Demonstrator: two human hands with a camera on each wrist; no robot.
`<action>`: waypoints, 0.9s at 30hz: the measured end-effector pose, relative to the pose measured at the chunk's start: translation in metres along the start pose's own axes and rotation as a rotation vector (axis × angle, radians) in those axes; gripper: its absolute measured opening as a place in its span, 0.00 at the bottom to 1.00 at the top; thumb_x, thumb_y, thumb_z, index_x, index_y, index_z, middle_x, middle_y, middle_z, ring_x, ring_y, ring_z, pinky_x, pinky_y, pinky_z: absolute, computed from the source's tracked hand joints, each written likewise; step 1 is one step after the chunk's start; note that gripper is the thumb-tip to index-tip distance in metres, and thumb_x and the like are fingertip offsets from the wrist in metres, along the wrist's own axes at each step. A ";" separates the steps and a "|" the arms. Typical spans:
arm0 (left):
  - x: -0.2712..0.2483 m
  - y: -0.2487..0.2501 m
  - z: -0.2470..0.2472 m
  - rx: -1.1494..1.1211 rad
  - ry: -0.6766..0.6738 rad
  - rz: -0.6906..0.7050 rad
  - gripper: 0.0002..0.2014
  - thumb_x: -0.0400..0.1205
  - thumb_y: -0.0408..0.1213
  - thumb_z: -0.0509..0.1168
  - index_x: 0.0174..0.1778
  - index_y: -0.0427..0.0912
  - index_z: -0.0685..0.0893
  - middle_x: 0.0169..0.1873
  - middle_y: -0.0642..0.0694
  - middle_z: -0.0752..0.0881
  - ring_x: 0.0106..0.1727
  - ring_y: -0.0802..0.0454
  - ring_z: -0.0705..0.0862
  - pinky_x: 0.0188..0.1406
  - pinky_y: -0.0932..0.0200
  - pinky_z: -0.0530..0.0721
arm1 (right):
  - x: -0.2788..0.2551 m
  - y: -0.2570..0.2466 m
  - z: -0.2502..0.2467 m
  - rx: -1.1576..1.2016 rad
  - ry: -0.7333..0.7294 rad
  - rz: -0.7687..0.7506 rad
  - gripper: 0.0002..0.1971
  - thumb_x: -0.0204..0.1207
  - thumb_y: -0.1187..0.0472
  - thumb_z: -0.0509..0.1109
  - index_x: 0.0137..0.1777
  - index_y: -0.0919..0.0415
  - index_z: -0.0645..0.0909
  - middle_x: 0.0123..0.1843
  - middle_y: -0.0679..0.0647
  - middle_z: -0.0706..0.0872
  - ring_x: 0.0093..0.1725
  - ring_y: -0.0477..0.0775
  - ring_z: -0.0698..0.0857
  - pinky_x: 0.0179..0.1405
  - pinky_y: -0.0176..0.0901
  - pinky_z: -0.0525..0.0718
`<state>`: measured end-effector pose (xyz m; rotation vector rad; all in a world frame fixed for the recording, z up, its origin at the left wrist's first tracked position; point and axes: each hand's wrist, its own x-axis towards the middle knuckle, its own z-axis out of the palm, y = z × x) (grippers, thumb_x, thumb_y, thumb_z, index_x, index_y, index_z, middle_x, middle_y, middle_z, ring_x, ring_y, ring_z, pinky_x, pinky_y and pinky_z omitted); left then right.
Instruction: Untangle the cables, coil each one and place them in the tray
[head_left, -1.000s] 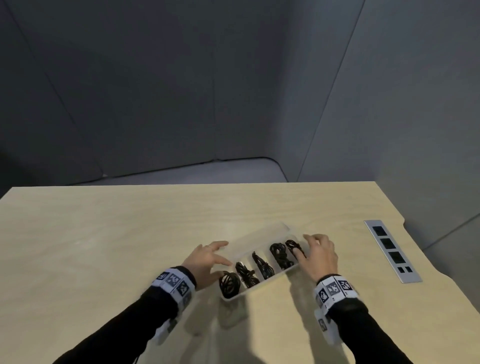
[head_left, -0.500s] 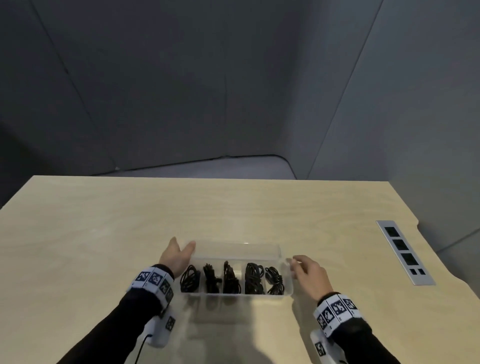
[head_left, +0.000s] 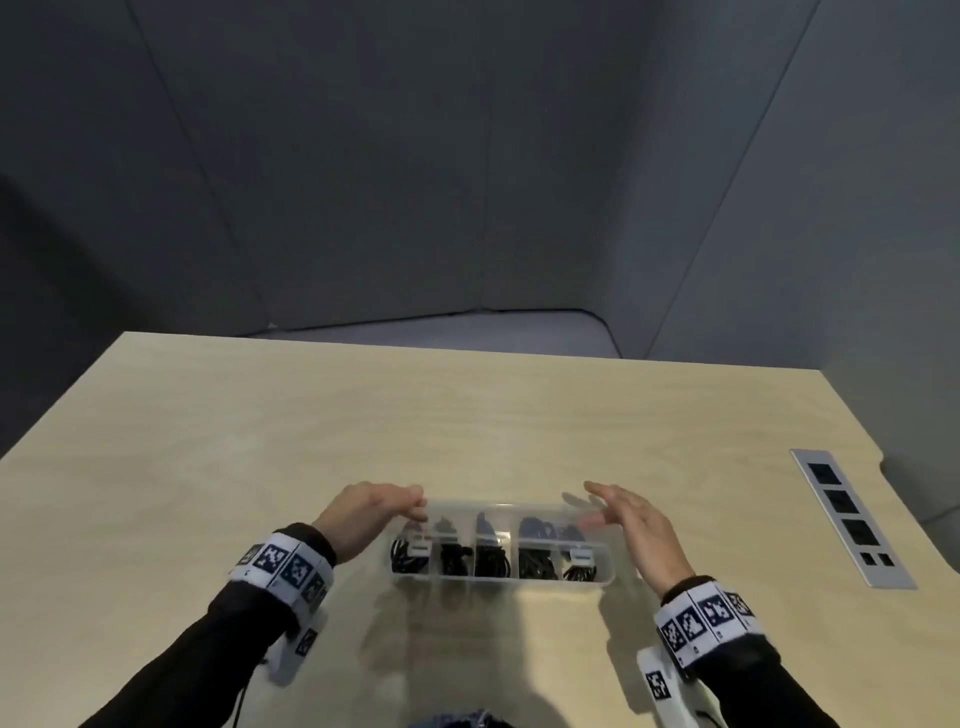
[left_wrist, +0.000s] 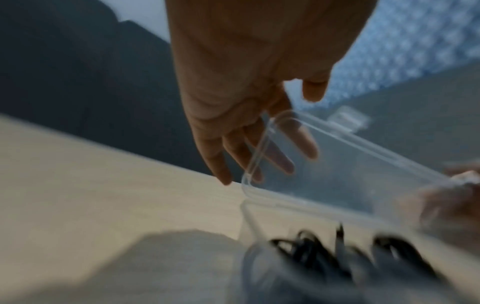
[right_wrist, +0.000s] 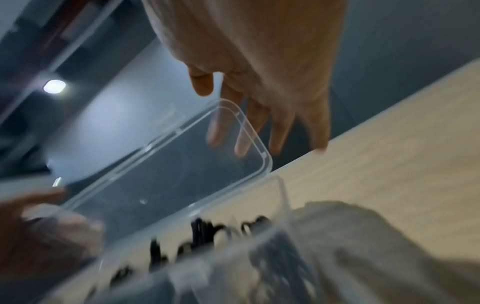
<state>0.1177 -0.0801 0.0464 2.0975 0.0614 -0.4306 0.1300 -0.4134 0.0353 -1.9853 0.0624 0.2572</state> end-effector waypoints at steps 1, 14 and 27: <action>-0.005 -0.004 0.003 0.182 -0.085 0.046 0.41 0.62 0.80 0.58 0.59 0.52 0.87 0.66 0.56 0.82 0.69 0.57 0.77 0.70 0.58 0.70 | -0.005 0.006 0.001 -0.146 -0.080 -0.028 0.28 0.75 0.30 0.51 0.61 0.43 0.82 0.67 0.37 0.79 0.73 0.41 0.67 0.78 0.55 0.59; 0.004 -0.009 0.043 1.117 -0.193 0.151 0.32 0.82 0.52 0.60 0.79 0.40 0.62 0.82 0.42 0.57 0.81 0.44 0.62 0.73 0.50 0.69 | -0.005 0.043 0.027 -0.964 -0.300 -0.294 0.28 0.83 0.50 0.56 0.80 0.39 0.51 0.80 0.42 0.36 0.79 0.52 0.32 0.81 0.56 0.50; 0.011 -0.029 0.022 0.761 0.266 0.259 0.34 0.75 0.53 0.63 0.78 0.54 0.62 0.79 0.54 0.61 0.76 0.55 0.69 0.74 0.63 0.67 | 0.034 -0.014 0.020 -0.648 -0.090 -0.370 0.29 0.79 0.49 0.65 0.77 0.35 0.56 0.80 0.36 0.53 0.83 0.47 0.50 0.82 0.63 0.47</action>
